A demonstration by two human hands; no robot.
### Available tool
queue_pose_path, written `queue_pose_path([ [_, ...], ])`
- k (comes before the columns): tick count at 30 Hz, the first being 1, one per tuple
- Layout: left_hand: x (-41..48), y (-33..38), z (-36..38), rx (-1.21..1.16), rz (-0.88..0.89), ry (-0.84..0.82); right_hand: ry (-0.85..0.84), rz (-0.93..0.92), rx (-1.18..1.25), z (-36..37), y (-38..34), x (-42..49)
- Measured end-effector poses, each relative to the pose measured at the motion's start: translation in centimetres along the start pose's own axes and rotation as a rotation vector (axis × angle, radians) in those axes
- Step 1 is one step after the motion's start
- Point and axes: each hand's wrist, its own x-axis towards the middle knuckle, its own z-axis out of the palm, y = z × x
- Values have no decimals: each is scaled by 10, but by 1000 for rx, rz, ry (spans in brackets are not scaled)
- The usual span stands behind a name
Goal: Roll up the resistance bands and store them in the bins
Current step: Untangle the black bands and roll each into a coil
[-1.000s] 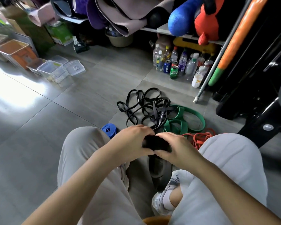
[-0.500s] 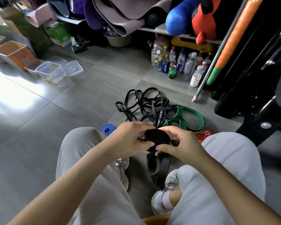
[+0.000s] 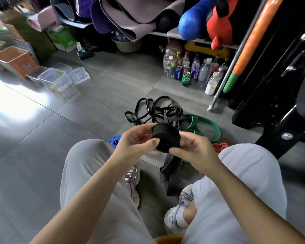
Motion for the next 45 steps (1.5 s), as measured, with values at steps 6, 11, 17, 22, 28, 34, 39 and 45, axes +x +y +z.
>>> queue_pose_path([
  [6, 15, 24, -2, 1215, 128, -150, -126, 23, -418, -7, -14, 20],
  [11, 31, 30, 11, 1540, -29, -205, -140, -7, -526, 3, -23, 31],
  [17, 30, 37, 5, 1107, 51, -50, -111, -3, -351, -18, -24, 30],
  [22, 33, 34, -2, 612, 16, 54, -118, 8, -151, -18, -13, 31],
  [28, 31, 28, -2, 223, 31, 104, -26, -49, 99, -9, -25, 35],
  [34, 29, 28, -13, 321, 19, 131, -69, -44, 8, -18, -32, 37],
  [39, 32, 42, -14, 456, 44, 87, -114, -38, -133, -28, -42, 41],
  [45, 41, 48, -15, 420, 74, 76, -155, -67, -56, -19, -48, 43],
])
